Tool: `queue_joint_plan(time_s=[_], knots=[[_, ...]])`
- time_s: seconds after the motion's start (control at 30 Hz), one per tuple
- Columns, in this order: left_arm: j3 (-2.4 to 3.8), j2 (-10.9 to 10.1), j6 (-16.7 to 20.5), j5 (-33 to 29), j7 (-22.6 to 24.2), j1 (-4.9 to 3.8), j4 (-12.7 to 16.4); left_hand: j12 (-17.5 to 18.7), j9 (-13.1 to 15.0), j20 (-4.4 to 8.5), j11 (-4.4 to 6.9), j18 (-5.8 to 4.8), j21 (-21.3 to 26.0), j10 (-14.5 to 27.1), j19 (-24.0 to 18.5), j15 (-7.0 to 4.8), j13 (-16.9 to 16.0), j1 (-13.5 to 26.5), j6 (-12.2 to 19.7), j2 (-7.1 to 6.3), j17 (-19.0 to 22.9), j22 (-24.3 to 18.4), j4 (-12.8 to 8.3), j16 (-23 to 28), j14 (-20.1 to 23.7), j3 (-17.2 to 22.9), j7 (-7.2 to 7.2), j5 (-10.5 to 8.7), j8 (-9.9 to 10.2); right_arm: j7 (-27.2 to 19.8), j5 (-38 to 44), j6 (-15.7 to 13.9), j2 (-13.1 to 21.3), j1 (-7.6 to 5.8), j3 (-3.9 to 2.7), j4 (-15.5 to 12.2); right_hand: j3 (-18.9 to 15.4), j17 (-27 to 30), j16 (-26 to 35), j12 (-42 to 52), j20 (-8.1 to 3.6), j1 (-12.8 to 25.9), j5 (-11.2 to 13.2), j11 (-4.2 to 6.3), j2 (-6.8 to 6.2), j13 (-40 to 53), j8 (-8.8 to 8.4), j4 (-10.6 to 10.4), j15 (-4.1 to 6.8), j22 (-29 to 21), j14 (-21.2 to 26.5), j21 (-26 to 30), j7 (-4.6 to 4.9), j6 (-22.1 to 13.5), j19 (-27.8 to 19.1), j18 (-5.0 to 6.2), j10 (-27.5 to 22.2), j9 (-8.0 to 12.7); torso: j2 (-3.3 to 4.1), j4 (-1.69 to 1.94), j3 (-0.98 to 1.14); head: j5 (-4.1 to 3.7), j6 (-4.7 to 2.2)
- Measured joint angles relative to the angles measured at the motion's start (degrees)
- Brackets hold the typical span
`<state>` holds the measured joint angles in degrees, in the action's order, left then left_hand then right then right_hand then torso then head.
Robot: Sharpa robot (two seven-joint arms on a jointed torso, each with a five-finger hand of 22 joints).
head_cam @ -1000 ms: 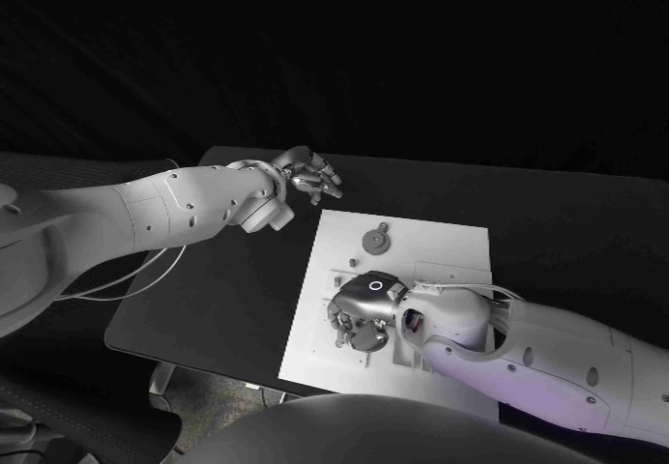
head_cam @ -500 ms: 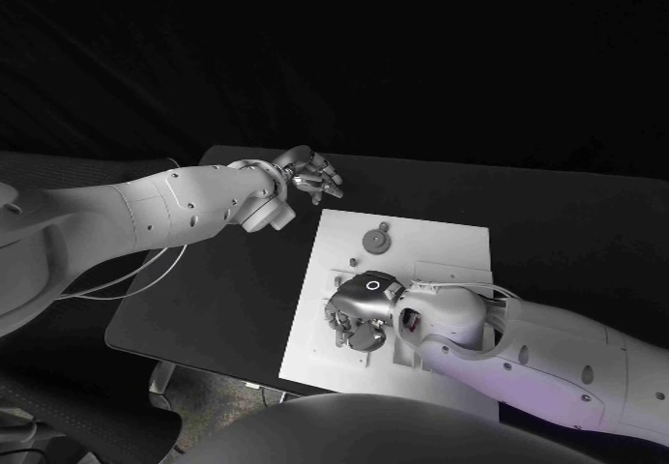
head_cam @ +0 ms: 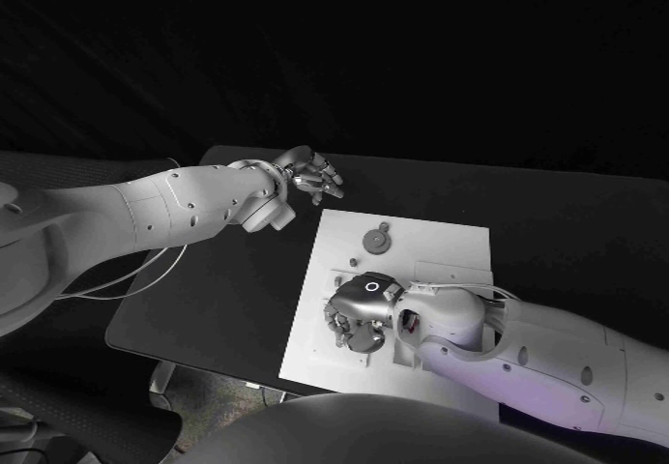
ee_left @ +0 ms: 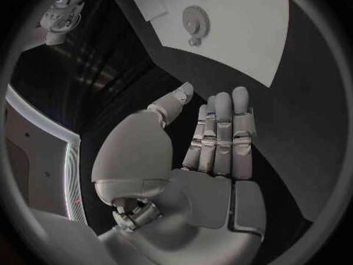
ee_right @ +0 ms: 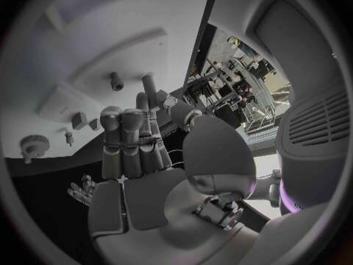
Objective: Assemble the parts on the task board
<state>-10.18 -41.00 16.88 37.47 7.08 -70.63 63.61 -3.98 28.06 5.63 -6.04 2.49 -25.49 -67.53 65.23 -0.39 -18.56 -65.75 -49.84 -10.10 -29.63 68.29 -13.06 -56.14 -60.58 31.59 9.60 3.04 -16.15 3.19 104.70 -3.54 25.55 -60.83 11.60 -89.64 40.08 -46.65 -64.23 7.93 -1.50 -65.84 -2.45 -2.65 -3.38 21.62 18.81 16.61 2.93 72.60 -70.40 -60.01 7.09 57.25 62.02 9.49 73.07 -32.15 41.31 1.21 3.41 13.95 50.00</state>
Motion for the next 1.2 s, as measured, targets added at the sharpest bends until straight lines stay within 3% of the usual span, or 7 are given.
queue_joint_plan(time_s=[0.3,0.57,1.2], knots=[[0.0,0.0,0.0,0.0,0.0,0.0,0.0,0.0,0.0,-0.01,0.01,0.0,0.0,0.0,0.0,0.0,0.0,0.0,0.0,0.0,-0.1,0.1,0.0,0.0,0.0,0.0,0.0,0.0,0.0,-0.1,0.0,0.2,-0.2,-0.01,0.23,0.1,0.0,0.0,0.0,0.0,0.0,0.0,-0.2,0.0,0.02,0.1,0.0,0.0,-0.03,0.1,0.0,0.0,-0.01,0.0,0.0,0.0,0.0,0.0,0.0,-0.02,0.03,0.03,0.0],[0.0,-0.1,0.0,0.0,0.0,0.0,0.0,0.0,0.0,-0.01,0.02,0.01,0.0,0.0,0.0,0.0,0.0,0.0,0.0,0.0,-0.1,0.0,0.0,0.0,0.0,0.0,0.0,0.0,0.0,-0.4,0.3,0.2,-0.4,-0.04,0.88,0.0,-0.1,0.0,0.2,0.3,0.01,0.3,-0.2,0.0,0.3,0.3,0.0,0.1,0.11,0.0,0.1,0.0,-0.03,0.0,0.0,0.0,0.0,-0.1,0.0,-0.01,0.04,0.03,0.0],[0.0,-0.1,-0.1,0.0,0.0,0.0,0.0,0.0,0.0,-0.02,0.03,0.0,0.0,0.0,0.0,0.0,0.0,0.2,0.0,0.19,-0.2,0.1,0.0,0.2,0.0,0.0,-0.01,0.0,0.0,-0.8,0.4,0.3,-0.1,0.0,1.0,-0.1,-0.2,0.0,0.2,0.3,-0.03,0.5,-0.2,0.01,0.15,0.3,0.0,0.2,0.11,0.1,0.1,0.0,-0.18,-0.2,-0.4,0.0,0.0,-0.3,0.0,-0.01,0.03,0.24,0.01]])
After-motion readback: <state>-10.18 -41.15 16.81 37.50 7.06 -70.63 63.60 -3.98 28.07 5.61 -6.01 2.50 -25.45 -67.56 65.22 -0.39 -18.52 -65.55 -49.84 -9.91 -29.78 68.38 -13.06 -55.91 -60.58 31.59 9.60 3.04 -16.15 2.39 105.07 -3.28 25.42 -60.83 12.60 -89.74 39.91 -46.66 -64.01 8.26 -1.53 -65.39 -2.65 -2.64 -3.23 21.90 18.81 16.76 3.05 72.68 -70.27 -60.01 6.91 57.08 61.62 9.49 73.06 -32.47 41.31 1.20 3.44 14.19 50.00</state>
